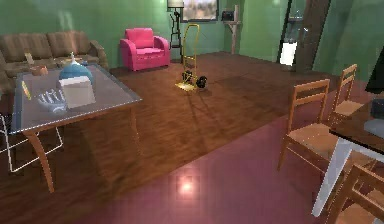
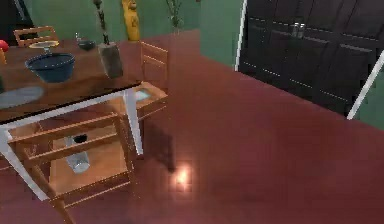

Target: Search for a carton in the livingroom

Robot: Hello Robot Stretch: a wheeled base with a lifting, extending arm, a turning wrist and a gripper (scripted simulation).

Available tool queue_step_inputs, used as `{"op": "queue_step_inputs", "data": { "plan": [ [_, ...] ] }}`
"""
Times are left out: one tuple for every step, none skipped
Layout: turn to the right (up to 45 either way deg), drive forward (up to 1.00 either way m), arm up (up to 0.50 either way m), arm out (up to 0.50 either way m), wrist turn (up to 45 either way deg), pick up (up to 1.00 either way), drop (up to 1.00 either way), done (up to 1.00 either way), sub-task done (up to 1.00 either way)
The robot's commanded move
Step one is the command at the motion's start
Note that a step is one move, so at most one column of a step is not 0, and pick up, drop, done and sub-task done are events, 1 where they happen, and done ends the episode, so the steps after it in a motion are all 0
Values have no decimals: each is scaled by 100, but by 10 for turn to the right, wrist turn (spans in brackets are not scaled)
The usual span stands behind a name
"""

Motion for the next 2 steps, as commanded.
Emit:
{"op": "queue_step_inputs", "data": {
  "plan": [
    [0,100,0,0,0,0,0,0,0],
    [30,0,0,0,0,0,0,0,0]
  ]
}}
